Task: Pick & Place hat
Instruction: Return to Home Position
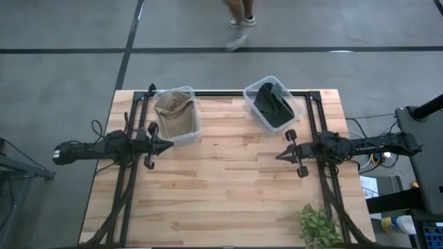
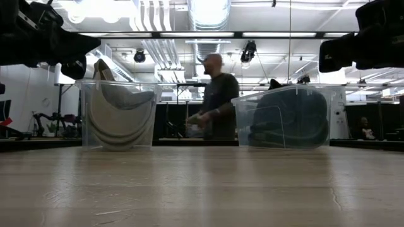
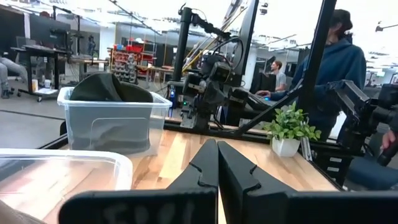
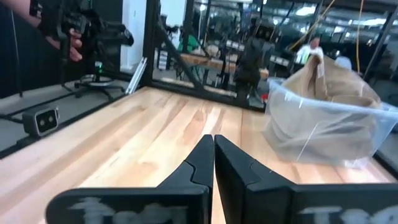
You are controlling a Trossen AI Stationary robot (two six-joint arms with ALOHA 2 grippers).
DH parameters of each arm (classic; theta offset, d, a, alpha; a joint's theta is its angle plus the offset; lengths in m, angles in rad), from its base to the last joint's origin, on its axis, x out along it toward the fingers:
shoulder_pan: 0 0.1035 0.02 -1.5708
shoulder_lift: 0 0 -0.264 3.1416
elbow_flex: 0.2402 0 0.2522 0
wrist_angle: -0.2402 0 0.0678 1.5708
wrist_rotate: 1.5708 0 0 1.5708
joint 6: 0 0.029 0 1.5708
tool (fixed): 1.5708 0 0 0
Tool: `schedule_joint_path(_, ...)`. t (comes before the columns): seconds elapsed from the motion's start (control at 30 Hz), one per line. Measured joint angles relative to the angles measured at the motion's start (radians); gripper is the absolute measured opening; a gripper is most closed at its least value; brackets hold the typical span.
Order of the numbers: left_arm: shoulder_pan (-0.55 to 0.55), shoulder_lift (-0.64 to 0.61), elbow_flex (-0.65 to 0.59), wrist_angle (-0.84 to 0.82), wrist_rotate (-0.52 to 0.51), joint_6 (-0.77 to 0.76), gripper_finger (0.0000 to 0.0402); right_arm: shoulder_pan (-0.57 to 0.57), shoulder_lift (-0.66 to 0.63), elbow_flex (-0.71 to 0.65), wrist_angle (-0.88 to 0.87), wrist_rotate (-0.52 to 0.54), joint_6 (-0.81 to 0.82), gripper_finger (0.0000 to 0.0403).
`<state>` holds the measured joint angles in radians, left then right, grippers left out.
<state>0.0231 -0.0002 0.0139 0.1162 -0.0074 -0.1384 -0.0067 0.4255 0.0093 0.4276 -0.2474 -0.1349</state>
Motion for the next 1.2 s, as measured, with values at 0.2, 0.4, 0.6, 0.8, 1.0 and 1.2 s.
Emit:
schedule_joint_path(0.2, 0.000, 0.000, -0.005, 0.012, 0.000, 0.008, 0.0000, 0.000, 0.001, 0.000, -0.028, 0.000, -0.009, 0.0009)
schedule_joint_path(0.4, 0.000, 0.000, -0.005, 0.012, -0.001, 0.010, 0.0000, 0.000, 0.001, 0.000, -0.030, 0.002, -0.030, 0.0009)
schedule_joint_path(0.6, 0.000, 0.000, -0.006, 0.008, -0.027, -0.004, 0.0000, 0.000, 0.001, 0.000, -0.031, 0.005, 0.097, 0.0009)
schedule_joint_path(0.8, 0.000, 0.000, -0.006, 0.007, -0.028, -0.040, 0.0000, 0.000, 0.001, 0.000, -0.031, 0.007, 0.210, 0.0009)
schedule_joint_path(1.0, 0.000, 0.000, -0.006, 0.007, -0.028, -0.044, 0.0000, 0.000, 0.001, 0.000, -0.031, 0.007, 0.207, 0.0009)
schedule_joint_path(1.2, 0.000, 0.001, -0.007, 0.007, -0.028, -0.045, 0.0000, 0.000, 0.001, 0.000, -0.031, 0.006, 0.207, 0.0009)
